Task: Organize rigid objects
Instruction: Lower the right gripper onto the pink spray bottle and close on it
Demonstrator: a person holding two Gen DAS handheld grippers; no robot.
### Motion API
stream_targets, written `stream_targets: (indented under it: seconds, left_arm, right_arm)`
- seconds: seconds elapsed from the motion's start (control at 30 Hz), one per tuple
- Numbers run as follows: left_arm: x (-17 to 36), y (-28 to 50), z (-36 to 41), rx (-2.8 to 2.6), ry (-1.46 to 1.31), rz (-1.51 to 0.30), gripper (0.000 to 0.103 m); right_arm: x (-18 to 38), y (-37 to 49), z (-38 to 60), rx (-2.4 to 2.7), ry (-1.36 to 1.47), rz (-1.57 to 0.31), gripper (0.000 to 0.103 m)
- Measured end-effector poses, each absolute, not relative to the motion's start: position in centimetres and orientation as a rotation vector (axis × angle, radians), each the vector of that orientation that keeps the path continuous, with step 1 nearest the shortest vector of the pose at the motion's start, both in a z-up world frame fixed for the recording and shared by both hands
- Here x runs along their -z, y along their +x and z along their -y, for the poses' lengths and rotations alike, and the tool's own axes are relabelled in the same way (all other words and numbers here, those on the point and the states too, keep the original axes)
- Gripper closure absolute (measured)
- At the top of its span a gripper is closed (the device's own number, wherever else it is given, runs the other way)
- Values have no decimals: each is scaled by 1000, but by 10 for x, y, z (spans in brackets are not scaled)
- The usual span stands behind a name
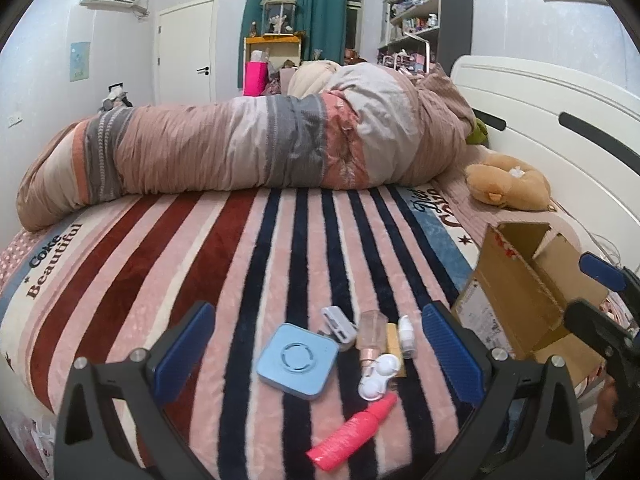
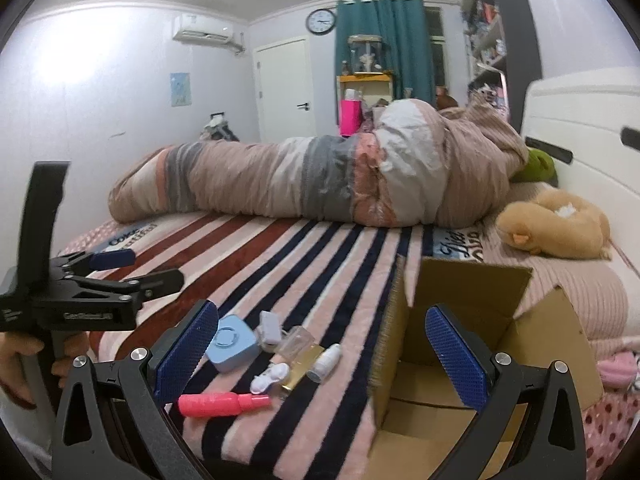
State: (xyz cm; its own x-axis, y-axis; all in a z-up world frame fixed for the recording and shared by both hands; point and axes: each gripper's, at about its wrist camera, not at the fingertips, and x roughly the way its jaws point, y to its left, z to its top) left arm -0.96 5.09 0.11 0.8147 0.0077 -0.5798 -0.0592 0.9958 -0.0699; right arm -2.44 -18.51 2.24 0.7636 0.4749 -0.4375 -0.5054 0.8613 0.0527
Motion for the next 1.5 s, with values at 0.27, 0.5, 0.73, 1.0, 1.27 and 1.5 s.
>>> stream_targets:
  seconds: [0.27, 0.5, 0.73, 1.0, 1.27, 1.5]
  left_arm:
    - [23, -11, -106, -61, -120, -634, 0]
    - [52, -17, -135, -36, -139, -656, 0]
    - [71, -26, -149, -30, -209, -665, 0]
    - [74, -32, -153, -40, -229, -662, 0]
    - [74, -34, -152, -28, -244, -666, 0]
    - [80, -27, -135, 63, -222, -715, 0]
  right_arm:
    - [-3, -34, 105, -786, -160, -615, 20]
    - [80, 2, 62, -848, -116, -1077, 37]
    - [138, 37, 62, -806, 107, -1386, 42]
    - [145, 58, 61, -706, 117, -1363, 65]
    - [129, 59, 63, -578, -263, -1178, 77]
    - [146, 46, 68, -585, -312, -1199, 76]
